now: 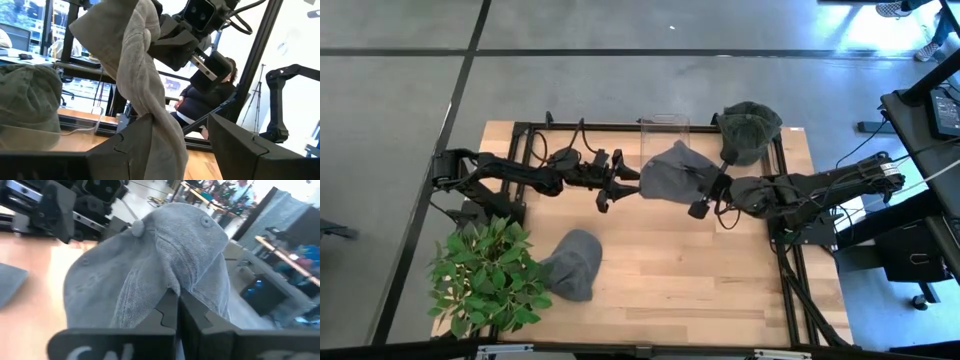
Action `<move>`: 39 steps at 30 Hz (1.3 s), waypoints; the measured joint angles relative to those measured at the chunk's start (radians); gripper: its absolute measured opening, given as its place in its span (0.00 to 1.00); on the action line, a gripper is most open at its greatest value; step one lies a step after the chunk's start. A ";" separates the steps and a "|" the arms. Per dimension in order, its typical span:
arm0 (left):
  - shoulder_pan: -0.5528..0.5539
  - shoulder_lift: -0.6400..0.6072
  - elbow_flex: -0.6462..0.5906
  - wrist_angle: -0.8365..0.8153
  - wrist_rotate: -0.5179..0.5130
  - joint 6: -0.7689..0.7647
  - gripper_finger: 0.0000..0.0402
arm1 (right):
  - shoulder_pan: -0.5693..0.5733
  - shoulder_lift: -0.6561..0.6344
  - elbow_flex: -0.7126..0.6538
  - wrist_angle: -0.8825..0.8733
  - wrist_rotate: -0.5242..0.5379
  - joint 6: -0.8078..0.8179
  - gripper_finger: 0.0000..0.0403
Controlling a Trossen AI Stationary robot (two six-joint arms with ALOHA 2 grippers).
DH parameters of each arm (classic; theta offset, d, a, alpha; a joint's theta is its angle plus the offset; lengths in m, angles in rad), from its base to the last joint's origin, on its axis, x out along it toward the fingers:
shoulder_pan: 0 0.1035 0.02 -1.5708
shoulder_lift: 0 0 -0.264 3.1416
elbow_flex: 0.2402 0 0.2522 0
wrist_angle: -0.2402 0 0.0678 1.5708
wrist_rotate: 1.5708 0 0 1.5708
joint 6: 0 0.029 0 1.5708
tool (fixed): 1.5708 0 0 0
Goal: Pick & Place hat
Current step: Put the right gray cap into the left transparent bin
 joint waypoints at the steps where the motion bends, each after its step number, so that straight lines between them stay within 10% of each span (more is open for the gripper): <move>1: 0.000 0.000 0.000 0.000 -0.001 0.000 0.47 | 0.000 0.000 0.000 0.001 -0.018 0.008 0.01; 12: 0.008 0.000 0.000 -0.016 -0.178 0.064 0.48 | 0.000 0.008 0.000 0.025 -0.084 0.010 0.01; 39: 0.007 0.000 0.000 -0.001 -0.142 0.098 0.33 | -0.029 0.049 0.000 0.083 -0.094 -0.038 0.01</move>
